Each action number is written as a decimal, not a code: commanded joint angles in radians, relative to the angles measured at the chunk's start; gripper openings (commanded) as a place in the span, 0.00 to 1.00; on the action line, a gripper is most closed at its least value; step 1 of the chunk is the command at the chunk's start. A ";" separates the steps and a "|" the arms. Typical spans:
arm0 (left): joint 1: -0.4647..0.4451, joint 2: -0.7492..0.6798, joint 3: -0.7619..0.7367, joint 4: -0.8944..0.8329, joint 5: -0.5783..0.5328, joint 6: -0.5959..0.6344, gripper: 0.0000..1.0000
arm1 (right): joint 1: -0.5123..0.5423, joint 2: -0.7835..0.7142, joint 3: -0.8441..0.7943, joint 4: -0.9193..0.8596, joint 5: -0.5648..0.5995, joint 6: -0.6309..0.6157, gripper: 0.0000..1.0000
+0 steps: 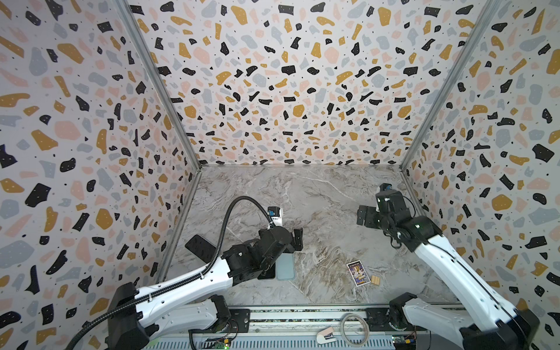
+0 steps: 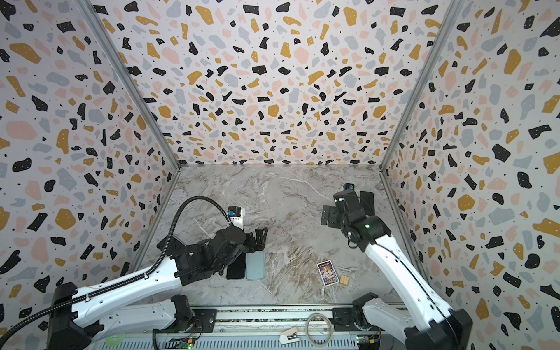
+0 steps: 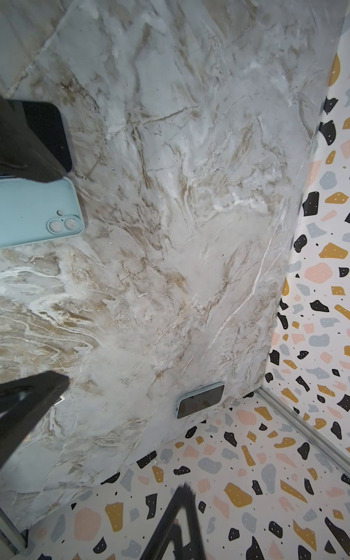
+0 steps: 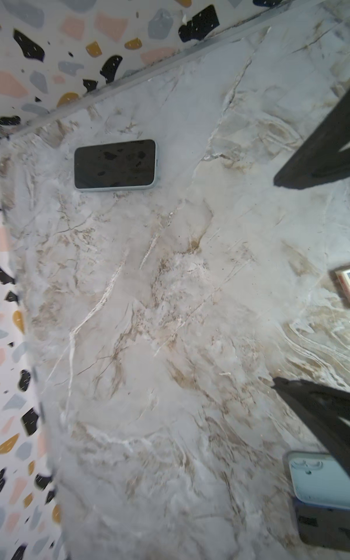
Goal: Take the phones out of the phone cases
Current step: 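Raise the left gripper while the right gripper reaches toward the far-corner black phone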
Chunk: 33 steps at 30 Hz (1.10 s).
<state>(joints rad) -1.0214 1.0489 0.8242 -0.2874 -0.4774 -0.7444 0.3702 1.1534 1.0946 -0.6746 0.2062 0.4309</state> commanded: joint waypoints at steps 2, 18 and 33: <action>0.008 -0.009 0.054 0.005 -0.012 0.083 1.00 | -0.132 0.183 0.159 0.060 -0.178 -0.220 1.00; 0.114 0.139 0.075 0.096 0.174 0.193 1.00 | -0.426 0.593 0.319 0.124 -0.201 -0.382 0.96; 0.221 0.235 0.081 0.147 0.287 0.239 0.99 | -0.512 0.641 0.222 0.222 -0.128 -0.384 0.96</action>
<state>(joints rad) -0.8108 1.2797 0.8688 -0.1787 -0.2180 -0.5323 -0.1253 1.8183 1.3373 -0.4706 0.0597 0.0574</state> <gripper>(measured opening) 0.995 0.958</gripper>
